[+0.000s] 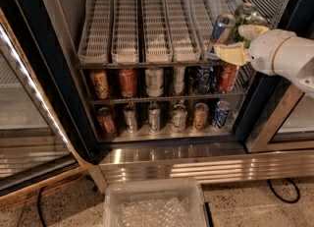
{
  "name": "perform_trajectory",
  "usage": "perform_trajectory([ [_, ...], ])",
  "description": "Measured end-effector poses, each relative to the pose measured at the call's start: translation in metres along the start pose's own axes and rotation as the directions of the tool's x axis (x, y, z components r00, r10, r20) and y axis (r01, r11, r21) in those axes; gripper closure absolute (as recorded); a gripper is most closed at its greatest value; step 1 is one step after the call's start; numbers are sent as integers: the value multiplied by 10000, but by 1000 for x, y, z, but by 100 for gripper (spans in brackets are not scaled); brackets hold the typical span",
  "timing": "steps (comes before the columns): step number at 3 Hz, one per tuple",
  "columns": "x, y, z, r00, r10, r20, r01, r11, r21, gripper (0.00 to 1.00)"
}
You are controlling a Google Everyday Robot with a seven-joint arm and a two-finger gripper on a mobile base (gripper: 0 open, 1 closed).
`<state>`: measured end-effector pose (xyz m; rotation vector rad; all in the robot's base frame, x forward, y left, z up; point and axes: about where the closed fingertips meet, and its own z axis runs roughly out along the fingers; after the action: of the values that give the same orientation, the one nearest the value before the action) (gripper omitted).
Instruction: Pick redbull can from top shelf of fridge
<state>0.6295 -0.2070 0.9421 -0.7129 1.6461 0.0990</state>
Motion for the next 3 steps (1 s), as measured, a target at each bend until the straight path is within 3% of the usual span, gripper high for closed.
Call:
perform_trajectory([
  [2, 2, 2, 5, 10000, 6, 36, -6, 10000, 68, 76],
  [3, 5, -5, 14, 9999, -96, 120, 91, 9991, 425, 70],
])
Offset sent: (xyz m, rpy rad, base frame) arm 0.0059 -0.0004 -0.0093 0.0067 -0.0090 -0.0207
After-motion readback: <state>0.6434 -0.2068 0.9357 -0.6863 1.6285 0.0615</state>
